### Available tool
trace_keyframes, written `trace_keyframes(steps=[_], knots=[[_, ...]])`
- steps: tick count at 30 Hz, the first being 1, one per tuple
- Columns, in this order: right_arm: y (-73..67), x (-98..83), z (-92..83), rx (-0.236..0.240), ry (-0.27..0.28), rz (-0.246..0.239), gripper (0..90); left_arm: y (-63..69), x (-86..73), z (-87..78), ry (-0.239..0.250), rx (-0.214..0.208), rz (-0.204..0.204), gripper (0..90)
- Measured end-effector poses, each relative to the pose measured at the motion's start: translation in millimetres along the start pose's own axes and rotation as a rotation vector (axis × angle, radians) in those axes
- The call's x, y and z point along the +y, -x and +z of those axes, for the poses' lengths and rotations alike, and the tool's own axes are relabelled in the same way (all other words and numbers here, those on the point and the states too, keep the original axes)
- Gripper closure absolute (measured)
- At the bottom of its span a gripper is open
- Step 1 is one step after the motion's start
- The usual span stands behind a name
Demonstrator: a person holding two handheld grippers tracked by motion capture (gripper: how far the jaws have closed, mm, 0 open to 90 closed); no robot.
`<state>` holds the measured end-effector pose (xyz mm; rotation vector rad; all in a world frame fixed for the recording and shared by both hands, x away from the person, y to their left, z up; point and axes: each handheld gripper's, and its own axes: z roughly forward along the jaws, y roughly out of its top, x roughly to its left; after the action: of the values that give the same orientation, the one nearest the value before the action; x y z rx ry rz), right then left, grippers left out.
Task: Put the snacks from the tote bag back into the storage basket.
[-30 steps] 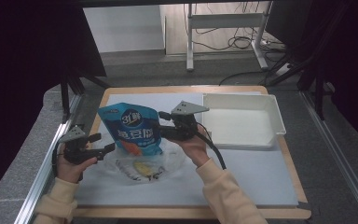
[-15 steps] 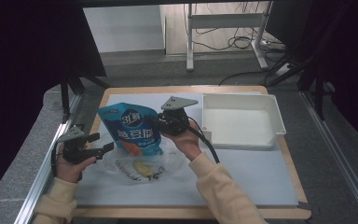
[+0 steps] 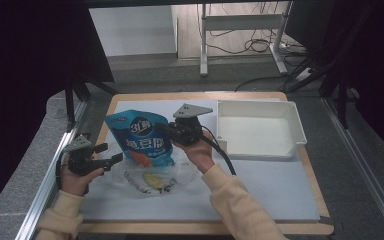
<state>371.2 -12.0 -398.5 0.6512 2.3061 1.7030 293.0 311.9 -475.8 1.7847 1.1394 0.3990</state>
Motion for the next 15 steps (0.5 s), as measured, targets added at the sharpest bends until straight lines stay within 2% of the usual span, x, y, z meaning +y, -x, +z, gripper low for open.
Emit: trace_keyframes(steps=[4, 15], knots=[[-0.1, -0.2, 0.3, 0.004, 0.007, 0.028, 88.1, -1.2, -0.5, 0.3, -0.005, 0.000, -0.002, 18.5], [-8.2, 0.5, 2.4, 0.015, 0.036, 0.020, 88.5, -2.5, -0.8, -0.6, -0.006, 0.000, -0.004, 18.5]])
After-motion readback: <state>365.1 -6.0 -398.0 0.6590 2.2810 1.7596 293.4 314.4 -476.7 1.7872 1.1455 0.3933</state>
